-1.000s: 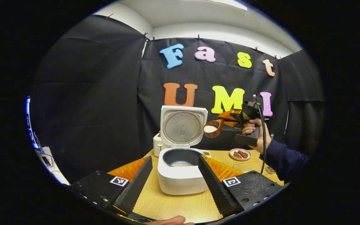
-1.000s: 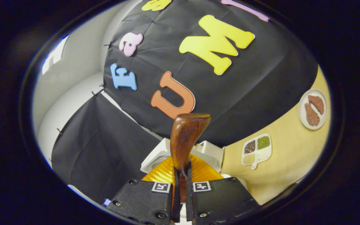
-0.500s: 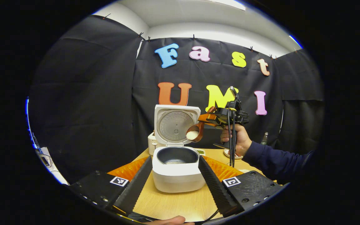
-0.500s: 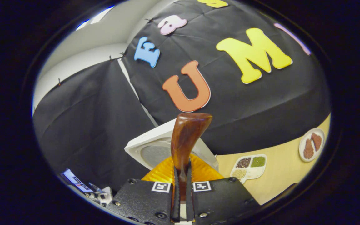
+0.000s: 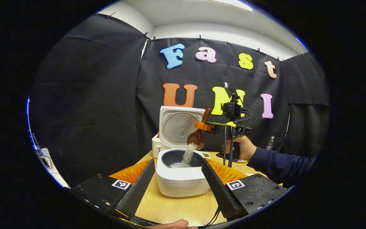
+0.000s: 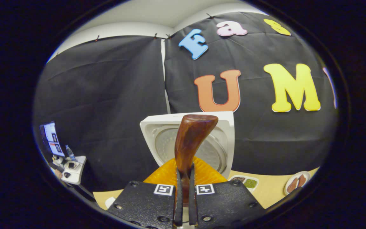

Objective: Close the left gripper, press the button to open the rice cooker; take a wooden spoon from the chopstick holder with the right hand, scoop a spoonful of rice and pour it into the rice cooker, then put the wooden spoon back into the chopstick holder.

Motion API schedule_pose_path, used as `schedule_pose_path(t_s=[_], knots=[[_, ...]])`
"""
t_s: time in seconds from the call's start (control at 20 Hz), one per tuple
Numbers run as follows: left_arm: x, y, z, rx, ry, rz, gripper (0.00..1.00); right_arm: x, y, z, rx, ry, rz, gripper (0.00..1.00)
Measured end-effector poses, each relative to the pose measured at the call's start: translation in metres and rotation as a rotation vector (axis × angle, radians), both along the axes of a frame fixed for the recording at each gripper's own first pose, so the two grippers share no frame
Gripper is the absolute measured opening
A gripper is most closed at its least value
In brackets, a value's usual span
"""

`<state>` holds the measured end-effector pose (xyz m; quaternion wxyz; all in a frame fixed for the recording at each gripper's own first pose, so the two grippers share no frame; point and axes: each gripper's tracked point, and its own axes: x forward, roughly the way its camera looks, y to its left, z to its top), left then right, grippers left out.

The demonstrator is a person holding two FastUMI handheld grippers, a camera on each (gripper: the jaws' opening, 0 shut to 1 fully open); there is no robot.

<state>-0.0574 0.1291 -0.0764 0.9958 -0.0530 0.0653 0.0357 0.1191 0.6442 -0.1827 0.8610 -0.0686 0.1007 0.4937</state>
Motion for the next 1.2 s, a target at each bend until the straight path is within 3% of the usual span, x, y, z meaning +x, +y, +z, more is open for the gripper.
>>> schedule_pose_path(t_s=[0.25, 0.45, 0.75, 0.9, 1.2], knots=[[0.003, 0.001, -0.006, -0.02, 0.013, 0.012, 0.94, -0.019, -0.007, 0.001, -0.092, -0.216, 0.043, 0.13], [0.006, 0.003, -0.013, 0.014, 0.035, 0.039, 0.94, -0.033, -0.018, 0.012, -0.12, -0.317, 0.046, 0.13], [0.017, -0.007, -0.007, 0.062, 0.022, 0.078, 0.94, -0.057, -0.062, 0.031, -0.075, -0.248, 0.027, 0.13], [0.029, -0.019, 0.004, 0.082, 0.003, 0.055, 0.94, -0.068, -0.114, 0.05, -0.045, -0.182, 0.007, 0.13], [0.064, -0.054, 0.012, 0.067, -0.036, -0.011, 0.94, -0.064, -0.245, 0.099, 0.031, -0.215, -0.121, 0.14]])
